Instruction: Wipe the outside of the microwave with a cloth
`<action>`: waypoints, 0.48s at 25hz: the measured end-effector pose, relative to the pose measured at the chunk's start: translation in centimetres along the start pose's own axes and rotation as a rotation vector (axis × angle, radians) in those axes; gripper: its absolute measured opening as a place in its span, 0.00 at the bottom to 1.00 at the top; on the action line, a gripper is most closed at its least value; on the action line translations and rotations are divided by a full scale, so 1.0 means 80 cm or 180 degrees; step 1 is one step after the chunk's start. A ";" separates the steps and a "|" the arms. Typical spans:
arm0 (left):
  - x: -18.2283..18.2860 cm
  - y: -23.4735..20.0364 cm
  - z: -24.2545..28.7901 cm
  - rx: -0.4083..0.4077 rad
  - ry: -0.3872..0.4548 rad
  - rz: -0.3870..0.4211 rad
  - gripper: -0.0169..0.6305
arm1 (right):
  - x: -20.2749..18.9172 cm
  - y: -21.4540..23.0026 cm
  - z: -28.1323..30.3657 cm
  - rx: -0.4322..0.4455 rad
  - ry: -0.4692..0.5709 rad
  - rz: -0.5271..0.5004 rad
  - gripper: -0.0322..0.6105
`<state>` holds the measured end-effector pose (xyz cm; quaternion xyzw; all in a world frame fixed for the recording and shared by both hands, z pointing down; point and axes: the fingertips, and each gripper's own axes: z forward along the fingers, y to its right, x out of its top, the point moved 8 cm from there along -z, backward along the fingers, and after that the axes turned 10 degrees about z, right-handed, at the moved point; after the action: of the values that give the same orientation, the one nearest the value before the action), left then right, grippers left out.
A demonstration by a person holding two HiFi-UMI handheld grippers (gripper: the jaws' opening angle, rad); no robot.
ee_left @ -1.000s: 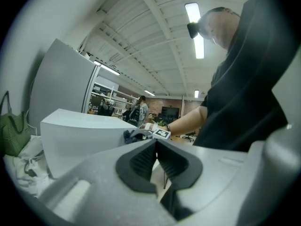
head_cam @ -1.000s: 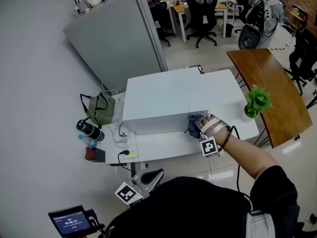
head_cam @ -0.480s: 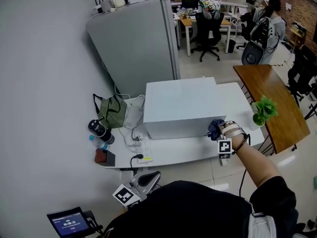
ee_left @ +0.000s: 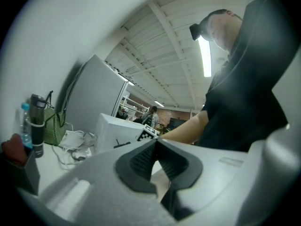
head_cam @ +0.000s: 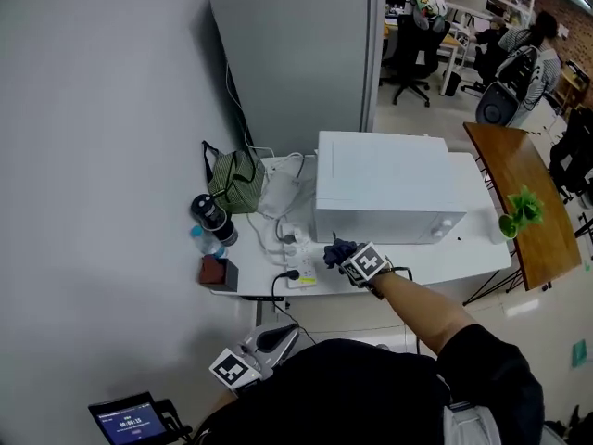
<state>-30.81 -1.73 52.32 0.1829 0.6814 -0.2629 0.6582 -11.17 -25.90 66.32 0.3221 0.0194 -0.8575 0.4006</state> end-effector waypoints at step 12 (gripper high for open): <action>-0.011 0.009 -0.023 0.0433 -0.0228 -0.0131 0.03 | 0.051 0.038 0.047 0.0793 0.0711 0.1701 0.17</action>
<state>-31.83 0.03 53.13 0.2036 0.6415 -0.3285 0.6626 -13.05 -31.82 67.66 0.4546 -0.1272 -0.6770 0.5647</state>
